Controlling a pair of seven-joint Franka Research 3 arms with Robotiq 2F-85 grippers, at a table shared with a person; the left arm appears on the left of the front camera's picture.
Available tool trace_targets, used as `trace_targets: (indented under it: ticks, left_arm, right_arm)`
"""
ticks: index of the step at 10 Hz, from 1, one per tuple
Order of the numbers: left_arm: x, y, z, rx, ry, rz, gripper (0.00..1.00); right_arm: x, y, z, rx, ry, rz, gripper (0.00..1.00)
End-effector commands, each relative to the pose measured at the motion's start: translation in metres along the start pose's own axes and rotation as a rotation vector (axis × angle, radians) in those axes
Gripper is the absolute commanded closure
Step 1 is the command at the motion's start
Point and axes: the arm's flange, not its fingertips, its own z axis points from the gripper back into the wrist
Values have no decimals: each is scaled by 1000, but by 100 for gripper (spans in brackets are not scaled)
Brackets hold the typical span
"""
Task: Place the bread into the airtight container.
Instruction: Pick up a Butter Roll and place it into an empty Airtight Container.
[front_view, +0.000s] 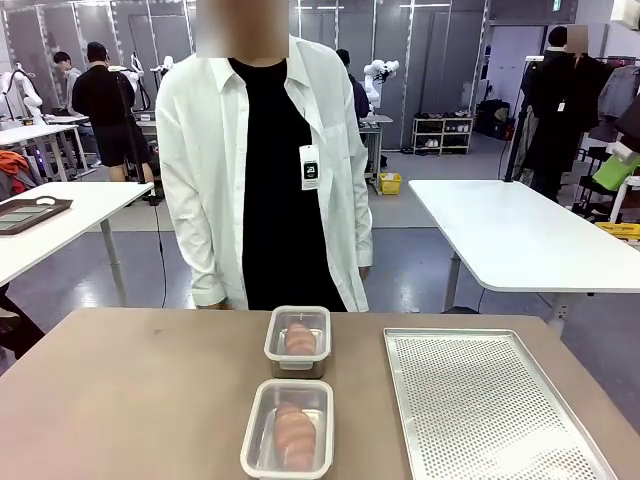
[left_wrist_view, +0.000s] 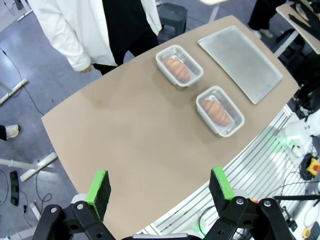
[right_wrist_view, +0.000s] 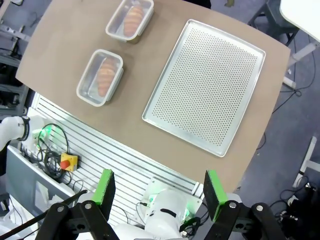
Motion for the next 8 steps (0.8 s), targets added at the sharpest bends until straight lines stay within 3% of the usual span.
trace_targets:
  ticks: [1,8]
  left_arm:
    - [1,0,1,-6,0,-16,0]
    - [1,0,1,-6,0,-16,0]
  right_arm:
    - [2,-2,2,3,4,17,11]
    - [2,-2,2,3,4,17,11]
